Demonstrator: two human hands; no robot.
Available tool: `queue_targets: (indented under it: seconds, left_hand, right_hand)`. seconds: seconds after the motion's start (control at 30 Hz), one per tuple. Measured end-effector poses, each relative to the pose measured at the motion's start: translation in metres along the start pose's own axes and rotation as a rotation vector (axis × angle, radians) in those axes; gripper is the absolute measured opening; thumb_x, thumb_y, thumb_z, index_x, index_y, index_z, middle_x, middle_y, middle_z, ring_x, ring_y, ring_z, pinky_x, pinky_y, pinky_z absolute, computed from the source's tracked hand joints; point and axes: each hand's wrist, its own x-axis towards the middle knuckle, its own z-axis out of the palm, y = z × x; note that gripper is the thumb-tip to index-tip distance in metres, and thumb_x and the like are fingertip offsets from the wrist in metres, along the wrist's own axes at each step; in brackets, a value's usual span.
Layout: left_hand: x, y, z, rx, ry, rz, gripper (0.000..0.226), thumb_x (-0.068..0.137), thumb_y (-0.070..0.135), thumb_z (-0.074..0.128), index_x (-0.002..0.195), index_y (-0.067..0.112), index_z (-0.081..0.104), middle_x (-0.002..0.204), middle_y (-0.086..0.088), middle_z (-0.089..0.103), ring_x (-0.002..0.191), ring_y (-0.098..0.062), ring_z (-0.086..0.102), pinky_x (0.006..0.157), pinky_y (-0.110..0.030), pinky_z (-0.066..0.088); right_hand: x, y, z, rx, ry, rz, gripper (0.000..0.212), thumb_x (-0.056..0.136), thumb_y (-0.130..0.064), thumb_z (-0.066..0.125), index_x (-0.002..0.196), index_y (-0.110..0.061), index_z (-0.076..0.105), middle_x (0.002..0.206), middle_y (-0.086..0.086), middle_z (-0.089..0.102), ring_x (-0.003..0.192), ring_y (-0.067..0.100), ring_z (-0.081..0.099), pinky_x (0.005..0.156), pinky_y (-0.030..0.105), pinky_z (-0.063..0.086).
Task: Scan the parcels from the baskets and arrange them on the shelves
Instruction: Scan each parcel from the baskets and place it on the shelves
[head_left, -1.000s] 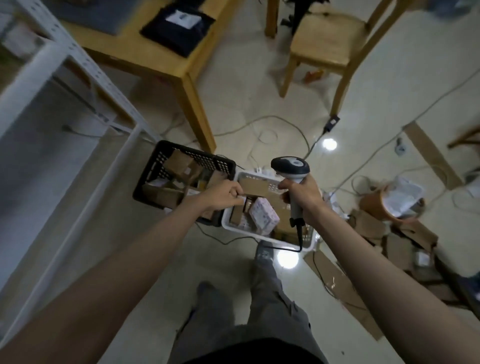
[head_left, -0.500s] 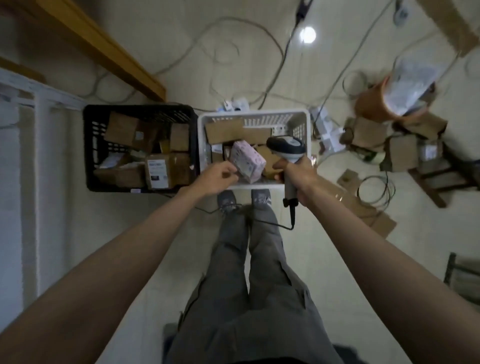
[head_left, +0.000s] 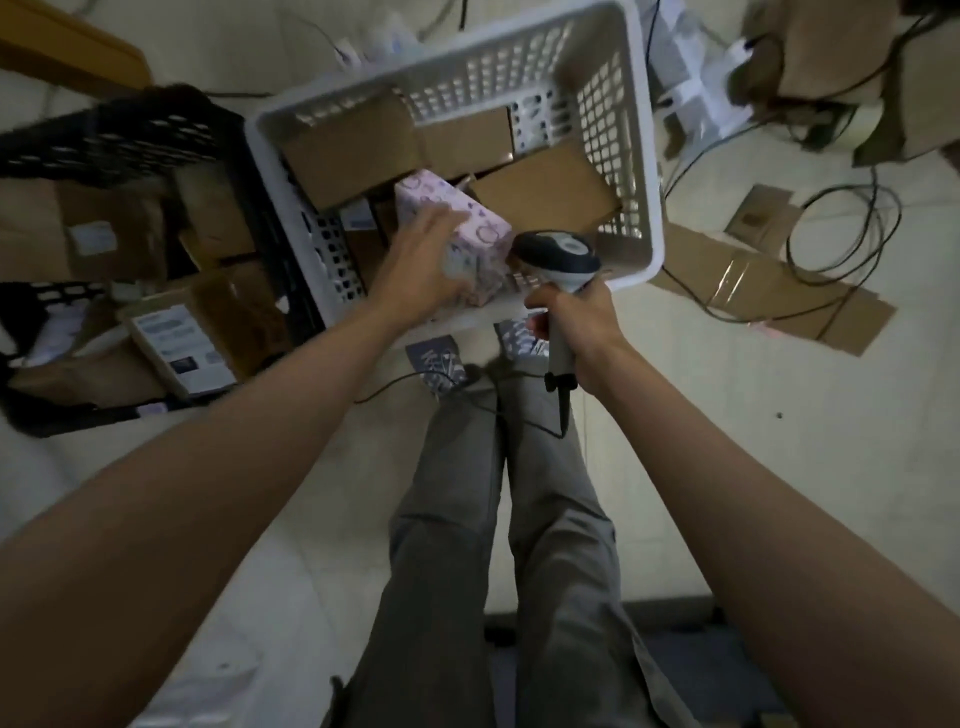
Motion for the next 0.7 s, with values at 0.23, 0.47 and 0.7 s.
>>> queue_targets:
  seconds: [0.23,0.47,0.7]
  left_hand:
    - [0.087,-0.025,0.012,0.327,-0.147,0.161,0.082,0.088,0.002,0.066,0.159,0.011,0.024,0.166,-0.011,0.019,0.147,-0.037,0.026,0.117,-0.046,0.028]
    - [0.117,-0.028,0.024,0.515,-0.168,0.243,0.059,0.091,0.011,0.066,0.145,0.008,0.043,0.145,-0.020,0.046,0.127,-0.045,0.040,0.102,-0.047,0.035]
    - [0.089,-0.042,0.017,0.565,-0.047,0.174,0.061,0.083,0.016,0.075,0.139,0.013,0.052,0.135,-0.015,0.054,0.121,-0.043,0.044,0.096,-0.049,0.039]
  right_hand:
    - [0.052,0.032,0.004,0.128,0.029,-0.013,0.043,0.090,0.005,0.059,0.132,-0.003,0.052,0.088,0.015,0.065,0.047,0.011,0.056,0.051,0.025,0.049]
    - [0.066,0.055,0.001,0.131,0.029,0.024,0.033,0.090,0.002,0.060,0.123,0.002,0.058,0.085,0.013,0.065,0.051,0.010,0.058,0.057,0.025,0.052]
    - [0.056,0.056,-0.004,0.091,0.036,0.031,0.025,0.089,0.001,0.061,0.115,0.002,0.062,0.077,0.010,0.066,0.052,0.010,0.060,0.056,0.026,0.053]
